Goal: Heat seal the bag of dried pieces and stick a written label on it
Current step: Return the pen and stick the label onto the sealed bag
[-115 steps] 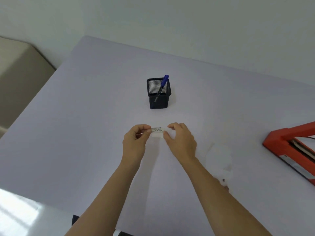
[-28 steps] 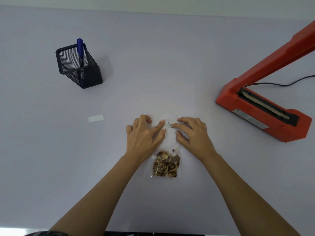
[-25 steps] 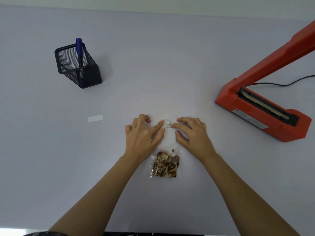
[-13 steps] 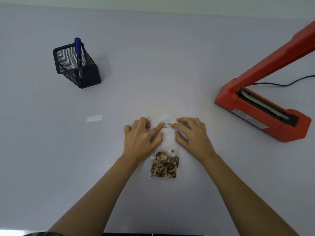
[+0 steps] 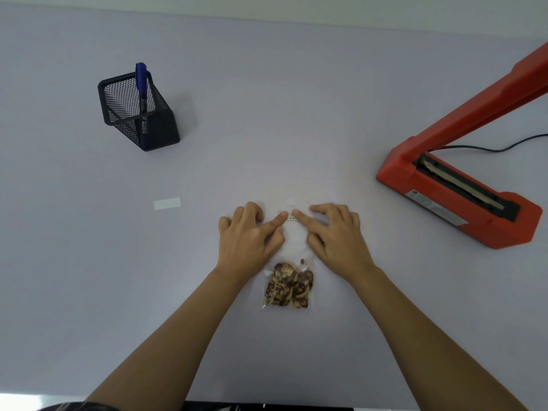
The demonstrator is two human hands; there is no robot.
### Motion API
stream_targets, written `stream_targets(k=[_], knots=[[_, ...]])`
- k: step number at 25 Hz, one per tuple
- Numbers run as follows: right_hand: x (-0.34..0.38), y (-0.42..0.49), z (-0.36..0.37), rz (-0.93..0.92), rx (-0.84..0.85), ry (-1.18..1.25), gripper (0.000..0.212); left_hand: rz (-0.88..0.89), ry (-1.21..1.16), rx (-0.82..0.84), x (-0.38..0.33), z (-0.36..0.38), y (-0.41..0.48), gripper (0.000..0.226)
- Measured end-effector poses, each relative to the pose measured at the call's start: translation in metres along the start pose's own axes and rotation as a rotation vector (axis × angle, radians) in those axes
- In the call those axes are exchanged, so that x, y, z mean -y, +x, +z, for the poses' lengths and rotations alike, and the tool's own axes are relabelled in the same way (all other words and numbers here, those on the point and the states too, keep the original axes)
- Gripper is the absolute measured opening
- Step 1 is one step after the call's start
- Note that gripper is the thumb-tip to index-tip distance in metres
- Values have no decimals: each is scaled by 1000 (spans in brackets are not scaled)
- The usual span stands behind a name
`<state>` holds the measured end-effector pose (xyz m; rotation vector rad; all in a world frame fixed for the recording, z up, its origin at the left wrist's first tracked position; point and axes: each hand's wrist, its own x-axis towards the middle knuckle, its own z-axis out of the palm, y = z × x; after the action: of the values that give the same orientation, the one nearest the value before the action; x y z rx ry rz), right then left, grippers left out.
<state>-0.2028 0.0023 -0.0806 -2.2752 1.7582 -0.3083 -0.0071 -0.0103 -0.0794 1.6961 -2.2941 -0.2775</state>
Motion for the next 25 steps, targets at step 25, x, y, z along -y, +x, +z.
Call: stream_targets(k=[25], knots=[[3,5,-23,144,71,450,37,-510,-653,257,-11,-30,24,30]])
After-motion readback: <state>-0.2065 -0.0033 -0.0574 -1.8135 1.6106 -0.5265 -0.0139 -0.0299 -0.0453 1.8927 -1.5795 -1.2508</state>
